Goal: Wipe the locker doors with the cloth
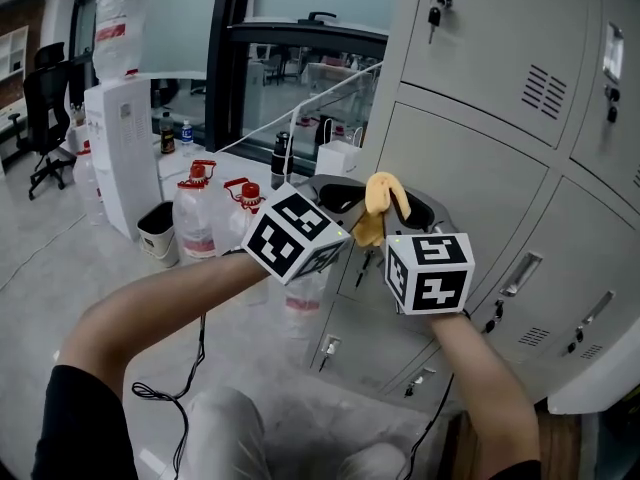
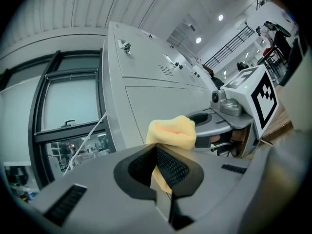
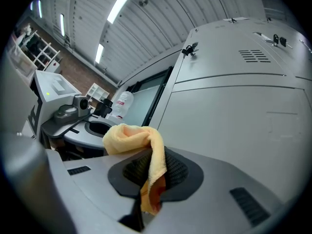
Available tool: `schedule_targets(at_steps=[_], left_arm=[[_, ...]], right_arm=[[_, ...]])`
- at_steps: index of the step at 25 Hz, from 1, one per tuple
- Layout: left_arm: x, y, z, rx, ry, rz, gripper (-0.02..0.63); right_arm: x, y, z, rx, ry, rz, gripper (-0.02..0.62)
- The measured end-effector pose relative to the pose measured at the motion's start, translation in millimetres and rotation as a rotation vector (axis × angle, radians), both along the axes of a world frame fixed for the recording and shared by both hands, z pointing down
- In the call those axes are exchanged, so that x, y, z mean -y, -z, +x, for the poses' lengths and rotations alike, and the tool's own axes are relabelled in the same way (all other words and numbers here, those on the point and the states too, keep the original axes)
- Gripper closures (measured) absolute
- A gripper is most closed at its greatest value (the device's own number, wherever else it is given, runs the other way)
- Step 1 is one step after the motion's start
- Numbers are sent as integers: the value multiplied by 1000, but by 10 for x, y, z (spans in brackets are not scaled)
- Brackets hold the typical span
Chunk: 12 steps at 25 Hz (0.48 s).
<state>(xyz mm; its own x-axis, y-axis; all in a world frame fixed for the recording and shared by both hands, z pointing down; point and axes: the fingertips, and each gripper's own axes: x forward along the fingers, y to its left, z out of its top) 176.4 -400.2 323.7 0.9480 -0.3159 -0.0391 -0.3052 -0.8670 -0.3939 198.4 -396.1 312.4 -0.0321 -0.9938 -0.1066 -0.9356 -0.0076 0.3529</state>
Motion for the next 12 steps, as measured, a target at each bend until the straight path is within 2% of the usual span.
schedule_targets(at_steps=[8, 12], left_arm=[[68, -15, 24, -39, -22, -51, 588], [45, -9, 48, -38, -12, -49, 588]], right_arm=[[53, 4, 9, -35, -31, 5, 532], [29, 6, 34, -42, -39, 2, 532]])
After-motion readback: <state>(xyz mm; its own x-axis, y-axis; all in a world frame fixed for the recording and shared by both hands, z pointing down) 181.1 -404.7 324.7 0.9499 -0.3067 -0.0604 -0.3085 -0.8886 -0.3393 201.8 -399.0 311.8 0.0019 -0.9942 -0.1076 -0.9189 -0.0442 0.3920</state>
